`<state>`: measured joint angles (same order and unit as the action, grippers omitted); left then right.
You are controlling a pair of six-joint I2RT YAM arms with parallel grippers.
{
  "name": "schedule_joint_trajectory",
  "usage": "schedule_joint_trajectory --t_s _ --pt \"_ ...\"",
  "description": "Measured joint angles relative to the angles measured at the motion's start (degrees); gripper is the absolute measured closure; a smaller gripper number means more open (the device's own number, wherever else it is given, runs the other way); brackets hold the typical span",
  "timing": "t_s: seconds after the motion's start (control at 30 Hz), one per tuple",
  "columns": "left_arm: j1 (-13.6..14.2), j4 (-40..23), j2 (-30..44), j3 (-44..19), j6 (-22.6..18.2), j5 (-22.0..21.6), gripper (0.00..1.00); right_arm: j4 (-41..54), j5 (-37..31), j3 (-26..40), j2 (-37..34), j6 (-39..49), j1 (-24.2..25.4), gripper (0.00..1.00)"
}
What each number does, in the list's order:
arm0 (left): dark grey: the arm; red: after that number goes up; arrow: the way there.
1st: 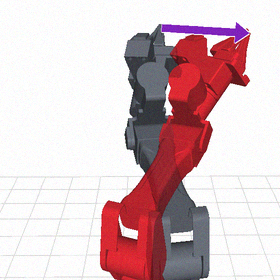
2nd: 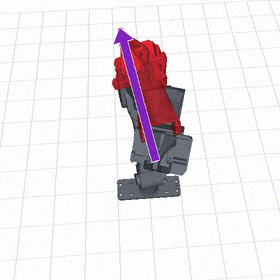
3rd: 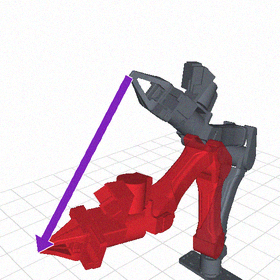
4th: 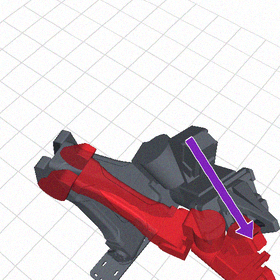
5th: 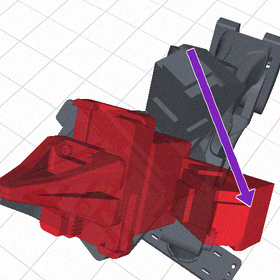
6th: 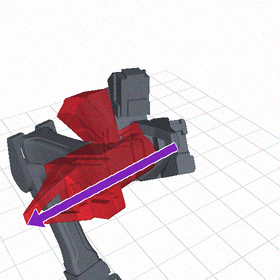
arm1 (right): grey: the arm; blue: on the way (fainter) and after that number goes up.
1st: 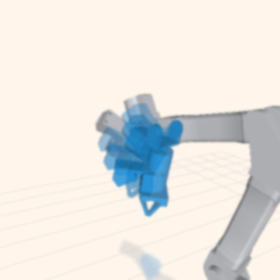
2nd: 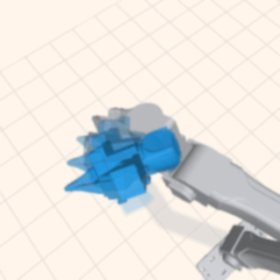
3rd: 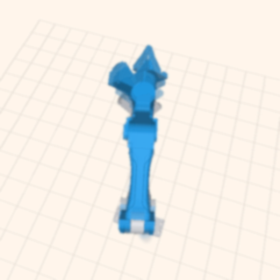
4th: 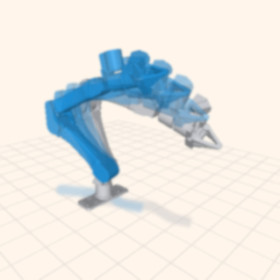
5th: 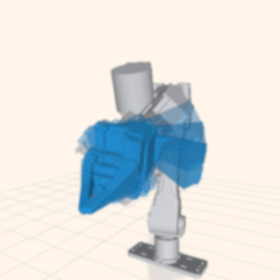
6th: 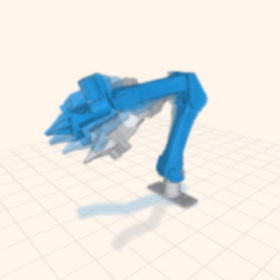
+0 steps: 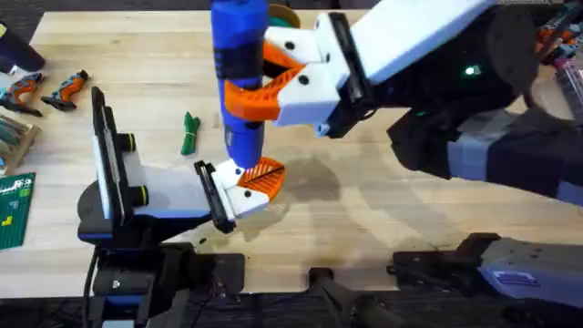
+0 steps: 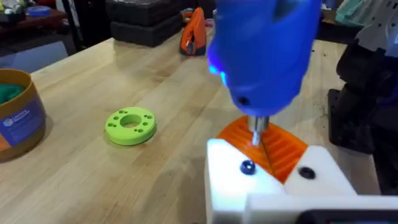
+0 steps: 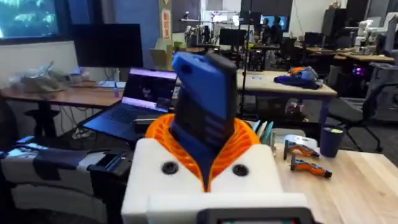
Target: Pick up the gripper from the table and insert it into the empty holder that is missing its gripper. Then pick up a screw, insert it into the mounting hole, and use the screwdriver to tighten it. Finally, clean up the table by picking up the vegetable and placing it into the bucket.
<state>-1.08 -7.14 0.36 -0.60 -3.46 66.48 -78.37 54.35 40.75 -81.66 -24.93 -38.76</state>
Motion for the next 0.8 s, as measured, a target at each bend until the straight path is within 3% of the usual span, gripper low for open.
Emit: schedule_joint_trajectory --t_s 0.8 --pt "0.00 -0.01 0.00 0.00 0.00 0.00 0.996 0.79 1.75 2.60 -1.14 3.30 -2.05 0.975"
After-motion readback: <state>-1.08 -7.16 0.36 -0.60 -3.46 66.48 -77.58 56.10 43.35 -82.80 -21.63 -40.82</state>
